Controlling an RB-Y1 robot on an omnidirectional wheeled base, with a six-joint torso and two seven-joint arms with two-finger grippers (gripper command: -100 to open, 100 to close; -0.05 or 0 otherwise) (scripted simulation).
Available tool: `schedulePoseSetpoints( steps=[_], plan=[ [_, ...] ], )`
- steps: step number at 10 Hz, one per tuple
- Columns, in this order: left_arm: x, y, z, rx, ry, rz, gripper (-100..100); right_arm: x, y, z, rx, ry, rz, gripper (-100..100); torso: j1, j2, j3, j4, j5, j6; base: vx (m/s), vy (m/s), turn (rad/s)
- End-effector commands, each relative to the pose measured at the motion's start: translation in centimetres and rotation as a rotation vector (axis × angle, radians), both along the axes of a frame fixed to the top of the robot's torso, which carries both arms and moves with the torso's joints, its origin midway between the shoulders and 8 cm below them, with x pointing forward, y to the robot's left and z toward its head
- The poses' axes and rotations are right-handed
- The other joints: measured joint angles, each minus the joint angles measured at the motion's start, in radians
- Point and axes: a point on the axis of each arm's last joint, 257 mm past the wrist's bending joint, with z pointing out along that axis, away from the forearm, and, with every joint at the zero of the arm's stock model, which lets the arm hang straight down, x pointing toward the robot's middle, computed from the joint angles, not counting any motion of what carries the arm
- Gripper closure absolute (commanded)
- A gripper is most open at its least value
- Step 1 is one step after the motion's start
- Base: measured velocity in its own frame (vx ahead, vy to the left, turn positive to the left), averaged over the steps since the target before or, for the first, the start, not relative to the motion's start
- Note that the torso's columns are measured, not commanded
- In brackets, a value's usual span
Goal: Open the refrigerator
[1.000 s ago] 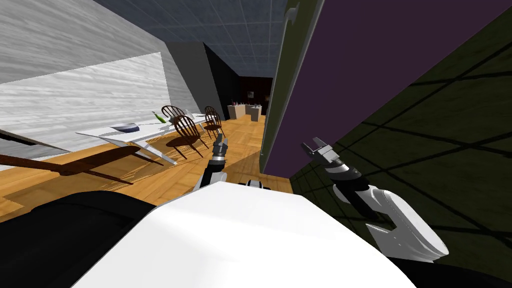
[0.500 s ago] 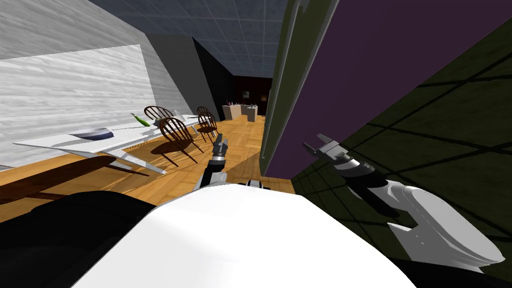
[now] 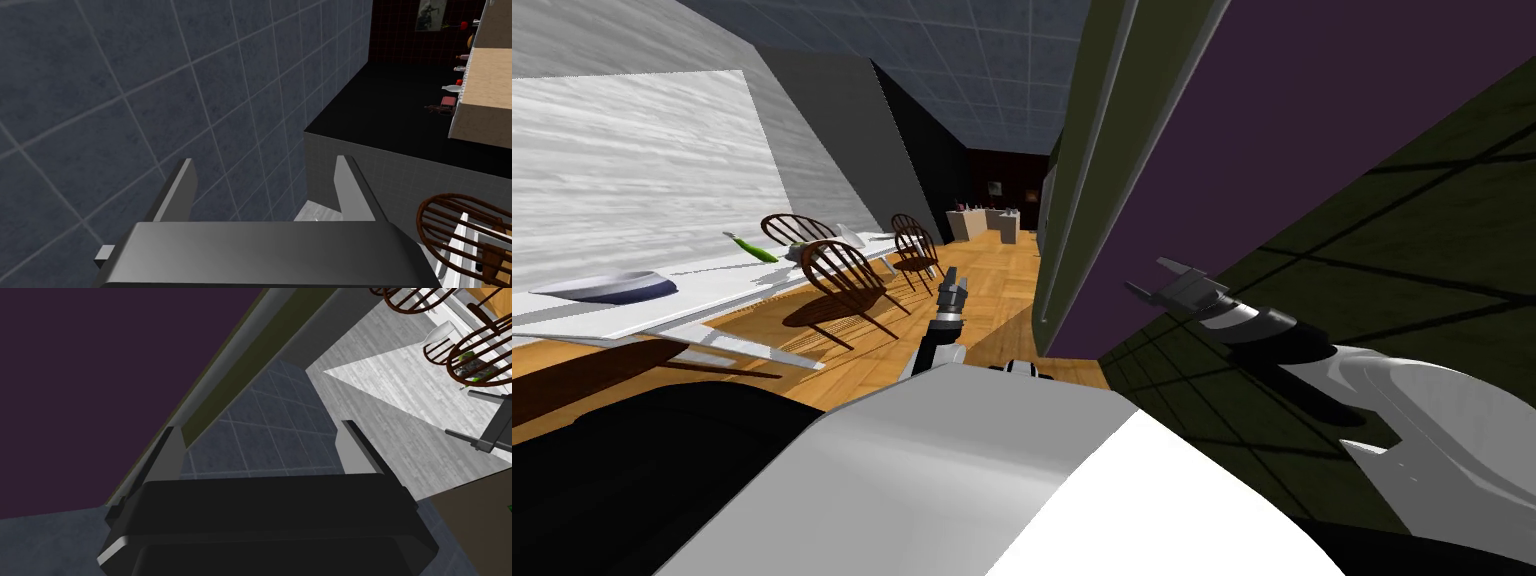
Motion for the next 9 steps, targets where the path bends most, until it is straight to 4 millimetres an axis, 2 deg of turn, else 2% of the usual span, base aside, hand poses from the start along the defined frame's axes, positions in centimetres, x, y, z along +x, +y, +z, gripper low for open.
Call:
schedulePoseSetpoints(
  steps=[1, 3, 4, 7, 8, 9],
  plan=[
    [0.0, 0.0, 0.0, 0.000, 0.000, 0.000, 0, 0.5, -0.7, 0.9, -0.098, -0.021, -0.016, -100, -0.003, 0.000, 0.000, 0.000, -0.001, 0.001, 0.084, 0.096, -0.069],
    [0.0, 0.0, 0.0, 0.000, 0.000, 0.000, 0, 1.2, -2.2, 2.7, -0.224, -0.060, -0.056, -100, -0.004, 0.000, 0.000, 0.000, -0.002, 0.001, 0.130, 0.140, -0.152],
    [0.0, 0.0, 0.0, 0.000, 0.000, 0.000, 0, 1.3, -2.0, 2.8, -0.240, -0.059, -0.049, -100, 0.001, -0.002, -0.001, 0.000, 0.000, 0.001, 0.102, 0.148, -0.079],
    [0.0, 0.0, 0.0, 0.000, 0.000, 0.000, 0, 2.2, -3.9, 6.2, -0.411, -0.114, -0.103, -100, 0.002, 0.000, 0.001, 0.001, 0.000, 0.001, 0.120, 0.198, -0.152],
    [0.0, 0.0, 0.0, 0.000, 0.000, 0.000, 0, 2.2, -3.7, 6.3, -0.421, -0.115, -0.100, -100, 0.001, -0.002, -0.001, 0.000, 0.000, 0.001, 0.096, 0.162, -0.046],
    [0.0, 0.0, 0.0, 0.000, 0.000, 0.000, 0, 2.5, -4.2, 7.6, -0.473, -0.134, -0.117, -100, -0.004, 0.001, 0.001, 0.000, -0.001, 0.000, 0.059, 0.149, -0.060]
  ],
)
